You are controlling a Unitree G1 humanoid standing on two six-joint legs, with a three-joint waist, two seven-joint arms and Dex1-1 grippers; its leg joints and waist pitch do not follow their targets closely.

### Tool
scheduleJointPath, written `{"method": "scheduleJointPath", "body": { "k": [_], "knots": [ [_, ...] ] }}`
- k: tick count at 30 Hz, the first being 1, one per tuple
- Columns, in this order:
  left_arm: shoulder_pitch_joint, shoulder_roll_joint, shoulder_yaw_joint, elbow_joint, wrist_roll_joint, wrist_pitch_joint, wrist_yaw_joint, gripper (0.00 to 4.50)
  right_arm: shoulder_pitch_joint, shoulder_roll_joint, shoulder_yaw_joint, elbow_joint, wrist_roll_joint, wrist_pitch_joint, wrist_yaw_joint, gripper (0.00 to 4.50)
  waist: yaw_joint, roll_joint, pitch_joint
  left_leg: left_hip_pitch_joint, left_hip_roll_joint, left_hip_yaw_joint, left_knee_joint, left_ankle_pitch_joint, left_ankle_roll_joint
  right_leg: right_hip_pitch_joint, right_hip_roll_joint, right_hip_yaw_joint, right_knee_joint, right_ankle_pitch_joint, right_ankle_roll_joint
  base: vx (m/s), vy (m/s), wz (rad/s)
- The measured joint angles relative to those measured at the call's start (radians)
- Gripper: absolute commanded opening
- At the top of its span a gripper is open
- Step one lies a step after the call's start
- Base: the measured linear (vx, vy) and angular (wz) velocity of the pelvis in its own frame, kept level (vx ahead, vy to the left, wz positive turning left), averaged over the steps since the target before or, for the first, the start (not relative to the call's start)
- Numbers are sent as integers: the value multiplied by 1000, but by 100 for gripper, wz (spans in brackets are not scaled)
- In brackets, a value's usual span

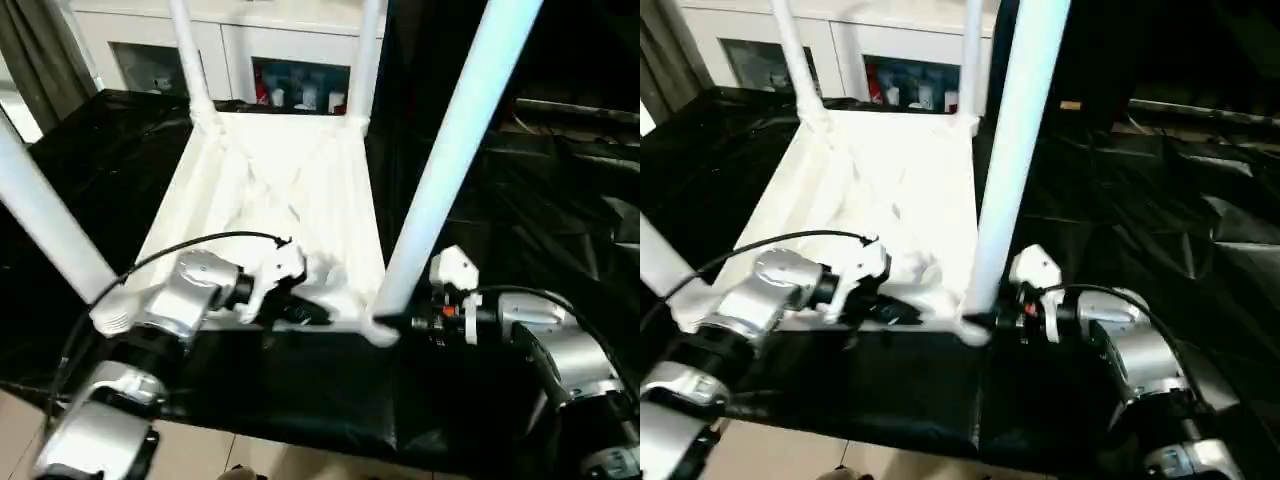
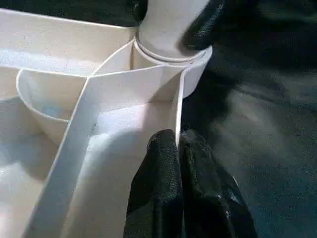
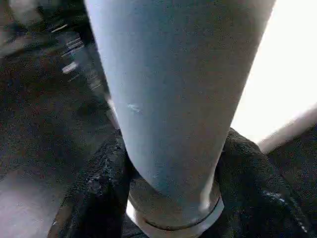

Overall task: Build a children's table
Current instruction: Rotate leg to tighten

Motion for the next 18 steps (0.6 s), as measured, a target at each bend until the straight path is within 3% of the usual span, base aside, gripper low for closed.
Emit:
{"method": "scheduleJointPath", "body": {
  "k": [4,10,17,18],
  "knots": [
    [-25,-73,15,33,24,36,166,0,-24,97,-56,63,-26,-19,-249,209,-26,-1,0,1,0,-1,2,0,0,0,0,1,0,-3,4,0,0,0],
    [-54,-182,28,82,66,49,394,0,-60,242,-132,112,-75,-21,-599,204,-31,-1,-1,2,-1,-2,1,0,0,1,0,0,-2,-3,5,0,0,0],
    [-63,-235,23,100,98,47,480,0,-68,299,-134,129,-142,-63,-771,204,-38,3,-4,2,-3,-2,1,0,0,4,0,2,-8,-3,5,0,0,0],
    [-64,-235,22,100,98,46,478,0,-68,297,-134,133,-142,-71,-767,237,-39,3,-4,2,-3,-2,1,0,0,4,0,3,-8,-3,5,0,0,0]
  ]
}}
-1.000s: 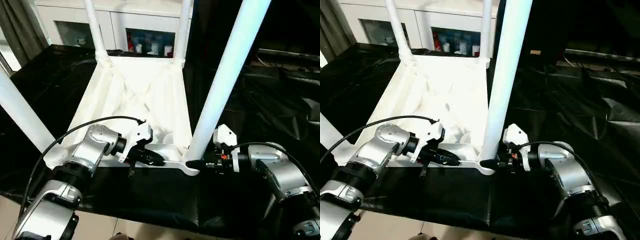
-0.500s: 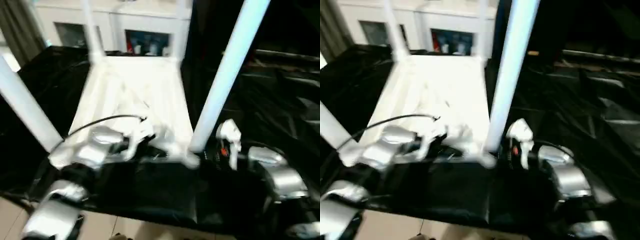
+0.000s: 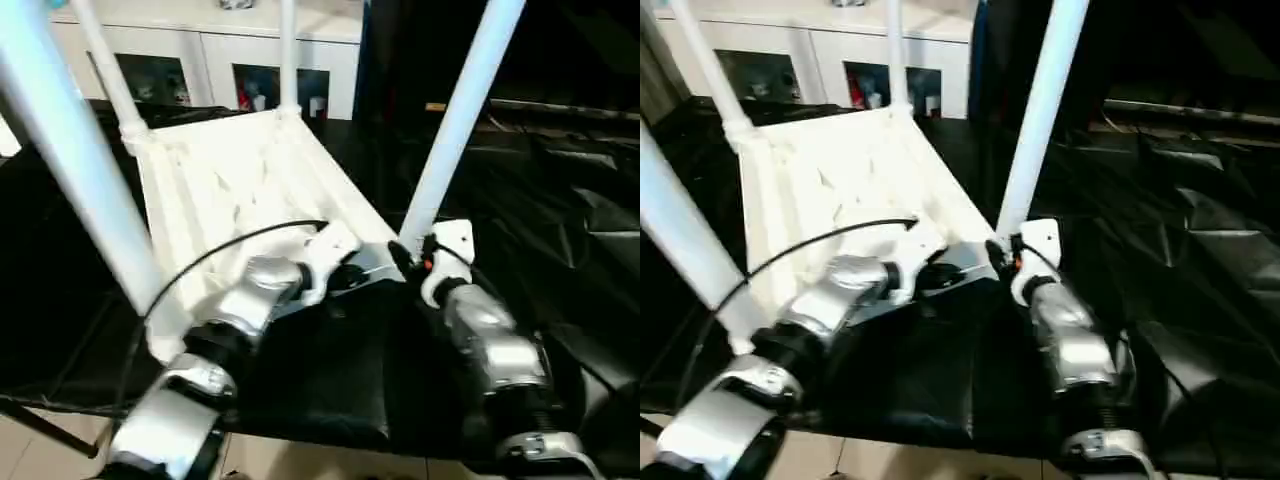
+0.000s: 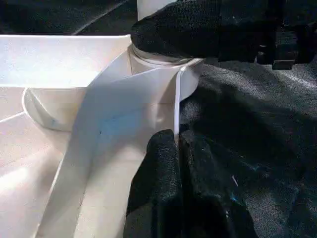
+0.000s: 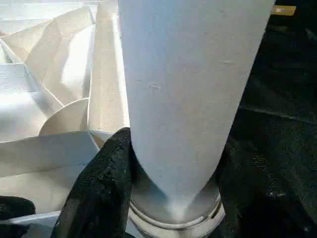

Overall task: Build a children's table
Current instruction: Rotate leg to tighten

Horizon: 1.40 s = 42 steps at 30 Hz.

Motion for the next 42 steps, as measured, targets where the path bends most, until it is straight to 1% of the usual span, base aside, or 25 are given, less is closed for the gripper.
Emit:
{"method": "scheduleJointPath", "body": {
  "k": [2,5,6,9,10,14,16,18,21,22,24,26,27,36,38,42],
  "knots": [
    [-1,5,-2,0,0,-3,-13,0,-2,-12,0,11,8,-15,29,270,0,0,0,0,0,0,0,0,0,-1,0,0,0,0,0,0,0,0],
    [-2,13,-2,0,-4,-4,-29,0,-4,-34,5,12,13,-17,94,280,-1,0,0,0,0,0,-2,0,0,-1,0,-1,1,0,0,0,0,0],
    [-3,18,-2,0,-6,-4,-36,0,-4,-42,7,12,14,-17,112,303,-1,0,0,0,0,0,-3,0,0,-1,0,-1,1,0,0,0,0,0],
    [-6,56,-6,-6,-9,-9,-95,0,-7,-110,32,11,28,-15,245,303,-2,0,0,0,1,0,-5,0,0,-2,0,-1,1,1,-1,0,0,0],
    [-4,74,-8,-11,-14,-15,-137,0,-8,-147,50,8,39,-14,327,303,-5,1,1,-1,1,0,-6,0,0,-3,0,-2,1,2,-2,0,0,0],
    [5,133,-19,-36,-33,-24,-261,0,0,-243,82,-30,72,-2,531,303,-5,0,1,-2,2,0,-8,0,0,-4,0,-5,1,5,-7,0,0,0],
    [18,182,-31,-61,-48,-35,-350,0,4,-294,105,-61,97,0,647,303,-1,0,1,-3,3,-1,-10,0,0,-5,0,-8,1,4,-7,0,0,0],
    [25,207,-36,-73,-52,-46,-407,0,3,-309,116,-78,108,4,708,303,5,0,1,-3,4,-2,-10,0,1,-5,1,-10,1,4,-6,0,0,0],
    [32,241,-54,-95,-59,-47,-495,0,-3,-330,134,-89,130,18,792,303,27,0,2,-3,5,-1,-10,0,0,-5,0,-11,1,4,-6,0,0,0],
    [37,256,-60,-110,-67,-44,-529,0,-9,-347,153,-93,140,30,841,303,33,0,2,-4,5,1,-9,0,0,-5,0,-10,1,4,-6,0,0,0],
    [41,267,-66,-120,-75,-41,-561,0,-12,-359,168,-98,145,40,891,303,39,-2,3,-4,5,1,-8,0,0,-4,-1,-10,1,4,-6,0,0,0],
    [45,269,-71,-130,-78,-35,-583,0,-16,-375,178,-100,149,48,937,303,46,-4,4,-4,5,2,-8,0,0,-4,-1,-10,2,4,-7,0,0,0],
    [46,269,-71,-132,-80,-34,-586,0,-18,-378,179,-100,150,52,944,303,47,-5,5,-4,5,2,-7,0,0,-5,-1,-10,2,4,-7,0,0,0],
    [56,275,-74,-151,-88,-23,-599,0,-29,-401,192,-100,153,56,988,303,47,-7,6,-4,5,2,-8,0,0,-5,-1,-10,3,4,-7,0,0,0],
    [57,277,-74,-151,-89,-23,-605,0,-30,-414,203,-100,149,55,998,303,48,-7,6,-4,5,2,-7,0,0,-5,-1,-10,3,4,-7,0,0,0],
    [57,282,-74,-152,-89,-23,-607,0,-30,-416,206,-96,138,49,1002,303,47,-7,6,-4,5,2,-7,0,0,-5,-1,-10,3,4,-7,0,0,0]
  ]
}}
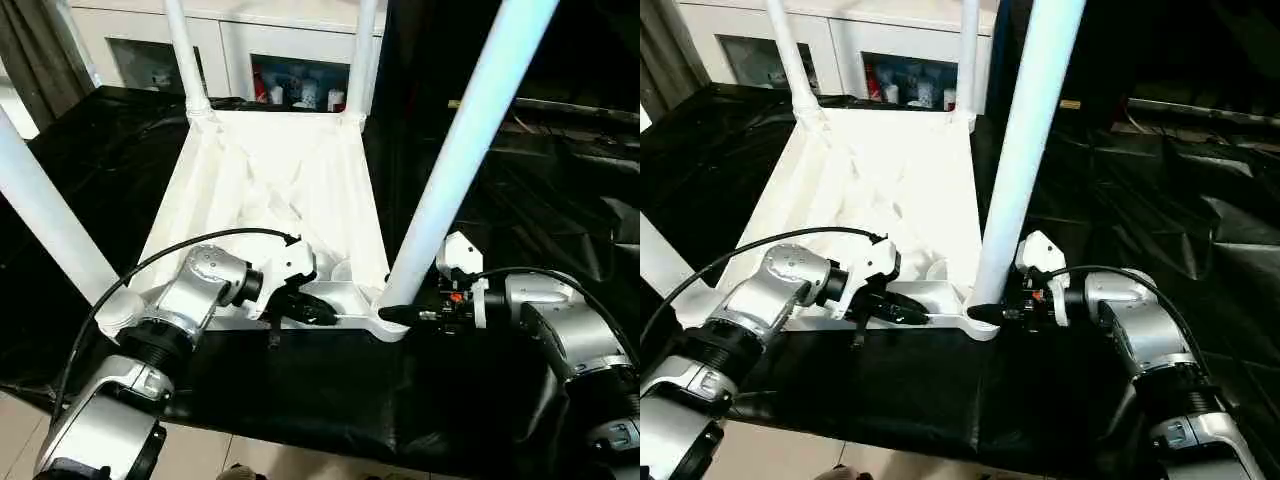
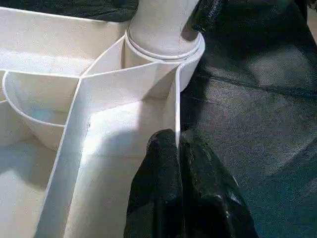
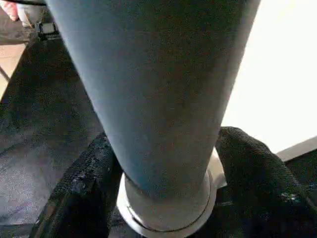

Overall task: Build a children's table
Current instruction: Rotate leg to tighten

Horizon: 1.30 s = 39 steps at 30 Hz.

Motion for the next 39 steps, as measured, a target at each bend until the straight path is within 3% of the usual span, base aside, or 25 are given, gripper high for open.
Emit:
{"method": "scheduleJointPath", "body": {
  "k": [4,5,11,15,21,24,29,34,39],
  "knots": [
    [1,6,0,-1,-3,2,0,0,-3,11,0,12,-5,-15,-7,303,0,0,0,0,0,0,1,0,0,0,0,0,1,0,0,0,0,0],
    [1,6,0,-1,-3,2,0,0,-3,12,0,13,-5,-15,-9,277,-1,0,0,0,0,0,1,0,0,0,0,0,1,0,0,0,0,0],
    [1,10,2,-1,-2,5,1,0,-10,20,5,28,4,-11,1,251,-4,-1,1,1,1,0,4,0,0,0,0,0,5,0,0,0,0,0],
    [1,10,2,-1,-2,6,1,0,-10,20,6,28,5,-8,8,208,-4,-2,1,1,1,0,4,0,0,0,0,0,5,0,0,0,0,0],
    [1,0,5,1,-2,6,23,0,-3,35,-6,28,6,1,-12,197,-4,-3,2,1,1,-1,7,0,0,0,0,0,9,0,0,0,0,0],
    [-5,-34,28,29,16,6,129,0,0,92,-45,65,-7,-11,-155,196,-9,-4,2,4,1,-1,11,0,-1,1,0,1,14,0,0,0,0,0],
    [-41,-149,59,105,49,29,379,0,-8,238,-135,132,-48,-29,-560,194,-38,-5,3,6,-1,-6,12,0,-2,2,0,0,7,-4,7,-37,6,-4],
    [-72,-247,74,162,75,43,564,0,-27,367,-200,149,-87,-13,-892,193,-54,-4,2,5,-3,-11,10,0,-2,5,0,-3,-5,-4,7,0,0,0],
    [-78,-266,72,178,88,34,588,0,-27,404,-201,143,-113,-18,-962,193,-56,-1,0,5,-4,-11,10,0,-1,7,-1,-1,-6,-4,7,0,0,0]
  ]
}}
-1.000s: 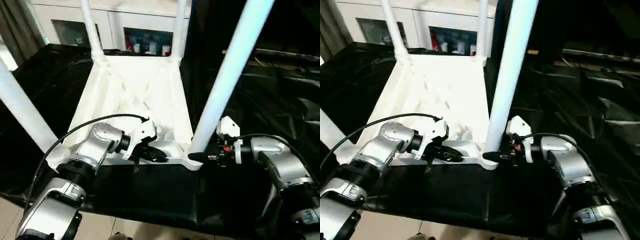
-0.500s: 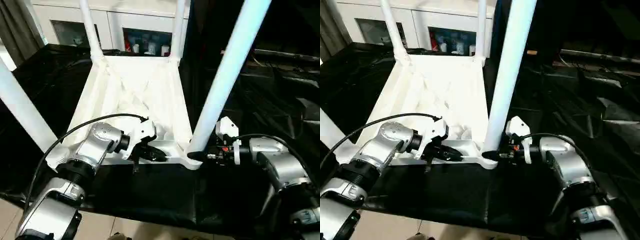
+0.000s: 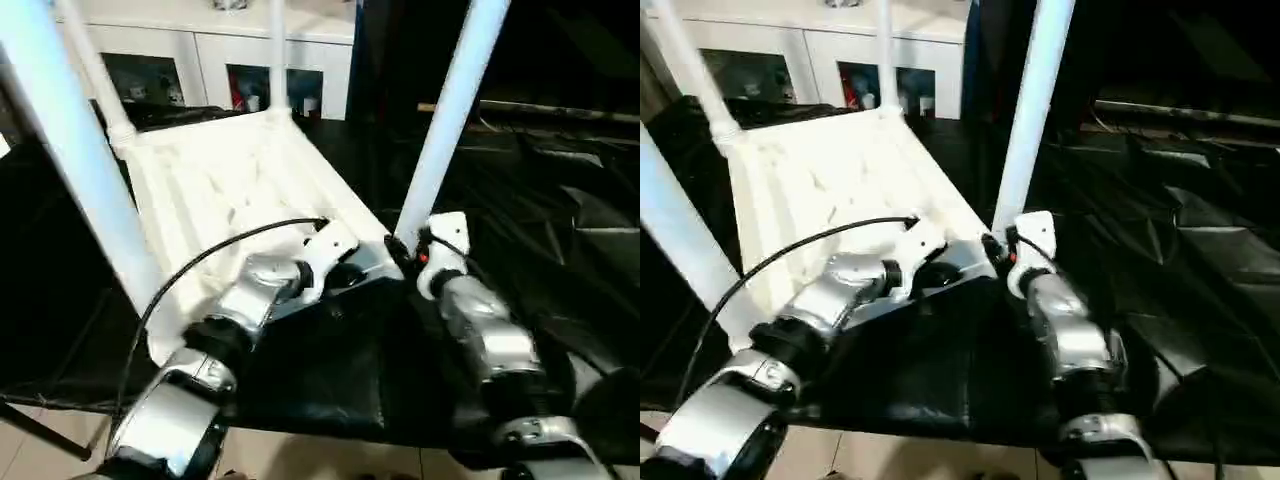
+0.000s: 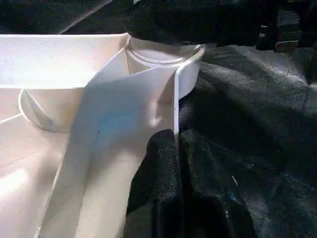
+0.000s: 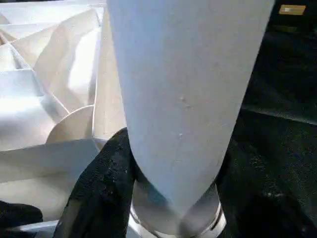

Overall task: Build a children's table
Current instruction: Rotate leg to tighten

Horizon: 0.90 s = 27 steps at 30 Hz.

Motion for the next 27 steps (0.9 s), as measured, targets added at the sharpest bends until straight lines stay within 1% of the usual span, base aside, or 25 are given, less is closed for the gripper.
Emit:
{"method": "scheduleJointPath", "body": {
  "k": [1,2,4,6,9,11,13,14,18,21,23,27],
  "knots": [
    [0,0,-1,2,2,-5,0,0,0,0,0,-1,-4,0,-1,193,0,1,0,0,0,0,0,0,0,0,0,0,0,0,0,0,0,0],
    [0,1,-3,3,4,-12,-5,0,0,-2,0,-2,-3,-1,3,228,0,2,0,0,0,0,0,0,0,0,0,0,0,0,0,0,0,0],
    [0,10,-3,2,4,-23,-28,0,2,-7,1,-5,-2,-2,25,265,-1,3,-1,-1,0,0,-1,0,0,-1,0,0,1,0,0,0,0,0],
    [2,20,-7,-4,4,-31,-67,0,10,-21,6,-4,-1,6,63,268,1,4,-1,-1,0,0,-2,0,0,-2,0,0,1,0,-1,0,0,0],
    [20,48,-16,-33,-9,-52,-153,0,19,-85,37,-22,4,27,183,302,6,5,-1,-2,1,0,-3,0,0,-2,0,0,3,5,-6,0,0,0],
    [31,67,-26,-57,-18,-57,-208,0,28,-137,60,-49,12,42,291,302,14,6,-1,-3,2,1,-4,0,0,-2,0,0,4,10,-10,58,-8,5],
    [47,112,-33,-85,-38,-71,-296,0,46,-228,111,-92,33,42,459,302,24,7,-1,-3,2,3,-10,-1,1,-5,0,0,3,9,-9,30,-5,1],
    [54,131,-34,-97,-46,-78,-334,0,53,-260,122,-106,40,42,520,302,29,7,-1,-3,2,3,-11,-1,1,-5,1,-1,3,9,-8,52,-16,0],
    [69,185,-36,-122,-64,-92,-446,0,64,-314,158,-143,71,49,683,302,41,9,1,-3,4,5,-13,0,1,-7,2,-2,4,8,-8,0,0,0],
    [85,216,-50,-150,-79,-91,-522,0,70,-366,183,-180,91,65,795,302,55,10,1,-3,4,8,-11,0,0,-6,1,-1,4,8,-8,0,0,0],
    [86,233,-60,-157,-85,-89,-555,0,70,-378,196,-192,102,74,844,302,58,10,1,-3,4,9,-10,0,0,-6,1,0,4,8,-8,0,0,0],
    [89,251,-66,-163,-92,-84,-593,0,70,-403,200,-194,122,94,917,302,60,10,1,-3,4,10,-9,0,0,-6,0,1,4,8,-9,0,0,0]
  ]
}}
